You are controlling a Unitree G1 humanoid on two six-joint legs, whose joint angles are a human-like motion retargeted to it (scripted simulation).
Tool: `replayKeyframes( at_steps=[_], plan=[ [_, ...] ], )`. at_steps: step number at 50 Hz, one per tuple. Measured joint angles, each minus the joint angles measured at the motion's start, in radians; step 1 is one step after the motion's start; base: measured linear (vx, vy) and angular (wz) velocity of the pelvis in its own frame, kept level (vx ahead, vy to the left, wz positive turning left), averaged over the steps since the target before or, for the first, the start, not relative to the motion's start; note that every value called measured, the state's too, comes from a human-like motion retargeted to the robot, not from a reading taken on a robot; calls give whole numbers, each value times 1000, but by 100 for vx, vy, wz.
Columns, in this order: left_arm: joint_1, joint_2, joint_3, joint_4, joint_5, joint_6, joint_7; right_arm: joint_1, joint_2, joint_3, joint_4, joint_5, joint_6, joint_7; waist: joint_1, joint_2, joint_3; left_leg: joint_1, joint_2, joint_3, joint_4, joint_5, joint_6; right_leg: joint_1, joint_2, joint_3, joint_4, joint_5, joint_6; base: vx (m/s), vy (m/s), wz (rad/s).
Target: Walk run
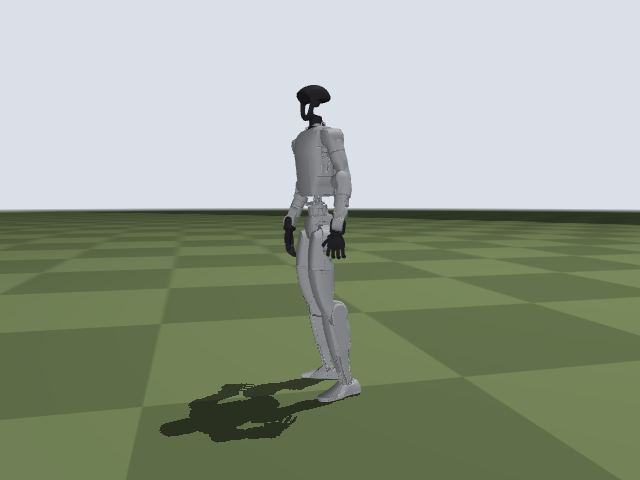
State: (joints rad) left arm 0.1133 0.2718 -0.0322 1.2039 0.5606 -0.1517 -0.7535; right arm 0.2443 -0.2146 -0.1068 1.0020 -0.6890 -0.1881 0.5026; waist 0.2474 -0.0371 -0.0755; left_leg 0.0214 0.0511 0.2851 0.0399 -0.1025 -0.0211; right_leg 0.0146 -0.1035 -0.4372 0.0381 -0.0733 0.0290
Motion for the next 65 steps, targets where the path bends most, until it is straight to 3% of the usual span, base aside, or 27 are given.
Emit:
replayKeyframes(
  at_steps=[8,17,27,31,43,65],
  plan=[
    [71,-53,10,-9,-74,-28,167,35,27,32,-3,-96,-36,-79,14,-5,-5,-7,-3,-8,2,2,0,0,-6,-9,0,0,2,0,0,0],
    [53,-5,76,35,-134,-11,85,2,17,-21,91,-70,-34,-130,17,-9,-18,-16,-7,-23,4,2,4,0,-9,-25,-1,-1,4,0,0,0],
    [35,-18,179,141,-227,-34,502,-58,24,-151,288,159,60,-309,18,-21,-30,-42,-10,-34,5,5,5,-21,-17,-33,2,0,7,0,0,0],
    [27,-29,212,197,-270,-44,586,-69,13,-189,355,215,72,-350,22,-26,-34,-53,-11,-37,6,5,5,-32,-21,-34,5,0,7,0,0,0],
    [35,-50,258,303,-324,-49,671,-72,10,-231,449,249,72,-415,20,-36,-47,-76,-9,-42,4,9,3,-56,-26,-35,8,-1,10,0,0,0],
    [28,-50,243,299,-323,-46,653,-68,21,-181,444,189,57,-391,8,-35,-27,-67,-9,-35,8,14,-9,-46,-21,-26,8,-10,5,0,-2,-1]
  ],
)
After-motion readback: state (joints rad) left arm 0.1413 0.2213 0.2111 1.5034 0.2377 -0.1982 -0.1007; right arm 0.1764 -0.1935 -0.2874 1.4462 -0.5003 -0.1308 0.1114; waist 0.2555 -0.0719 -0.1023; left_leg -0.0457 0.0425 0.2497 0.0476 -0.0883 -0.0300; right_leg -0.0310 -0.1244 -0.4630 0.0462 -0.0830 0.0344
